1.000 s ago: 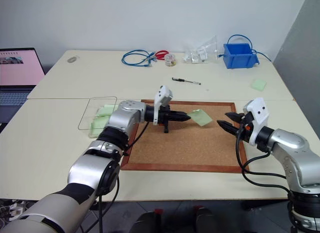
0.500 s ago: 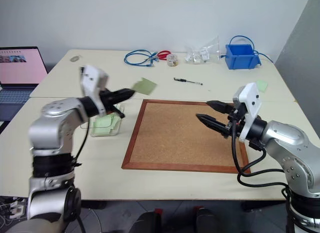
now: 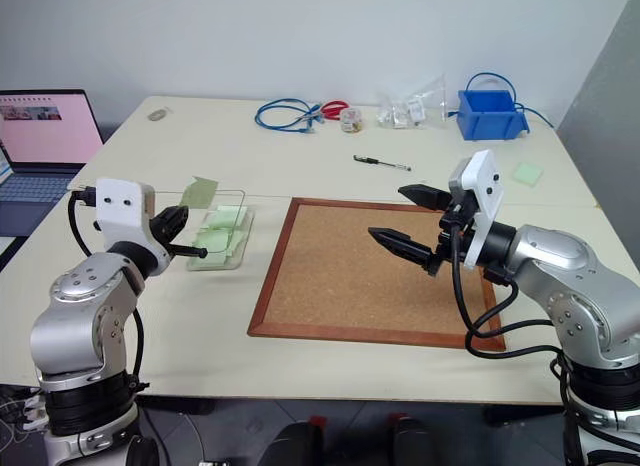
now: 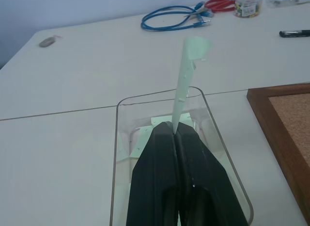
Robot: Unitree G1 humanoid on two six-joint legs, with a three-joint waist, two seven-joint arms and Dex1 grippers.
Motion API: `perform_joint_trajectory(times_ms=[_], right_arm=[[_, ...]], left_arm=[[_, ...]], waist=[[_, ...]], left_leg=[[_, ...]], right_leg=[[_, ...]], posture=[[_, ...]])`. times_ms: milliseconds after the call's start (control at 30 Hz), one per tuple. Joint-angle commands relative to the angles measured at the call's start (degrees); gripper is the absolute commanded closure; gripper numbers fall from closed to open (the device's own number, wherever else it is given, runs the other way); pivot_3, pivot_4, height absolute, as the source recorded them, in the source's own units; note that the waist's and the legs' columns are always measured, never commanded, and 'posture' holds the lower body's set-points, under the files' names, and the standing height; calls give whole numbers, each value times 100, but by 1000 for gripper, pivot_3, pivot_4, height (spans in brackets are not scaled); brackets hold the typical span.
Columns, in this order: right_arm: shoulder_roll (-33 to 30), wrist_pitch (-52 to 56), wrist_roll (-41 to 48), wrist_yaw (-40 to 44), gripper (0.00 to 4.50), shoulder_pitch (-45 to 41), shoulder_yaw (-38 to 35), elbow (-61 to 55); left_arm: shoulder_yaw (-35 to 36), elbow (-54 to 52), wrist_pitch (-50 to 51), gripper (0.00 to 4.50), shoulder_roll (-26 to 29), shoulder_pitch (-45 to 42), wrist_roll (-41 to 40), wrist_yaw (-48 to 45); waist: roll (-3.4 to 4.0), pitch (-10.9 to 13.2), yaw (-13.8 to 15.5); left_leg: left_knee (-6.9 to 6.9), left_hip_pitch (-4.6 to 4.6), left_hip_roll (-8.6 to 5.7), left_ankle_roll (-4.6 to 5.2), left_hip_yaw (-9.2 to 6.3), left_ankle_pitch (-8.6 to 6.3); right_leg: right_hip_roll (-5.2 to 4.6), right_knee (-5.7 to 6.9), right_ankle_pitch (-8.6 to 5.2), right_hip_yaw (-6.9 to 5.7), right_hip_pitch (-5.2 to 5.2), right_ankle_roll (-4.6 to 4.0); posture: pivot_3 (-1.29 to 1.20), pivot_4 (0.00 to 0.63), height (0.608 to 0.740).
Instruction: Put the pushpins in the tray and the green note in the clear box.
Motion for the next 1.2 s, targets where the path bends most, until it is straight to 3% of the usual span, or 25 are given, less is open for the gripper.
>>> perform_joint_trajectory(times_ms=[33,733,1200], right_arm=[[-81,-135,-49,42,0,-71,-35,-124],[-45,-119,-142,-10,0,-144,-57,-61],[-32,-145,-203,-37,0,-202,-33,-5]], left_arm=[[142,-62,22,4037,-109,-77,-112,272],[114,-36,110,92,-70,-77,-427,629],[118,-38,462,24,-128,-1,-575,907]], waist=[[0,0,0],[-1,0,-6],[-1,1,-5]], left_leg=[[0,0,0,0,0,0],[-2,0,-3,0,3,0],[-3,0,-4,0,3,0]], right_leg=[[0,0,0,0,0,0],[3,-3,0,-3,0,0],[4,-6,0,-3,0,0]], posture=[[0,150,740],[0,150,740],[0,150,740]])
